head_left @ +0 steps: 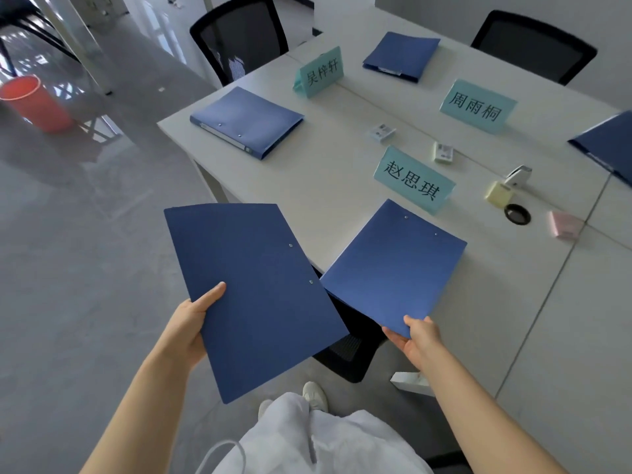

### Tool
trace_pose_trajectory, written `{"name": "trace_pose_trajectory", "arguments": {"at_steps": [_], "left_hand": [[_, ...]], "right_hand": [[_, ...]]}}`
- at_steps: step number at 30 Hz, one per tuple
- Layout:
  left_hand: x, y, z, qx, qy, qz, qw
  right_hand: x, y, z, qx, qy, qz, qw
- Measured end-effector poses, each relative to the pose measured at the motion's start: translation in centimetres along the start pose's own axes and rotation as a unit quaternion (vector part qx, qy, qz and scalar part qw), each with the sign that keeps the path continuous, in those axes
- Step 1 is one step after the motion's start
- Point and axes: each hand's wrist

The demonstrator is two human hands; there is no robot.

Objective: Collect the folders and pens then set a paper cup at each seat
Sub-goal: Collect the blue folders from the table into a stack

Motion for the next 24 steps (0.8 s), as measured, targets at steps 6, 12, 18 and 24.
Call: {"name": "trace_pose_trajectory", "arguments": {"at_steps": [6,12,18,24], "left_hand": [[-0.9,0.2,-0.5,-0.014,-0.009,0.011,1.000],[-1.5,0.0,-0.7,-0.022,-0.019,0.023,0.999],[-1.9,-0.2,-1.0,-0.041,-0.031,0.038,0.998],[-3.1,-1.1,-2.0,-0.077,-0.036,0.046,0.995]], "right_hand": [[1.9,-1.8,0.6,0.004,0.038,-0.006,0.999],[3.0,-3.6,1.0,0.085,0.163,0.064,0.981],[4.2,-5.2,4.0,0.193,0.096,0.058,0.975],[5.6,-6.4,8.1,0.332,-0.081,-0.044,0.939]]}}
Point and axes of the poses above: each hand's wrist, its own y-axis towards the middle knuckle, its own z-axis out of the palm, x = y × z, and after that the axes turned 8 degrees about -z, right-handed
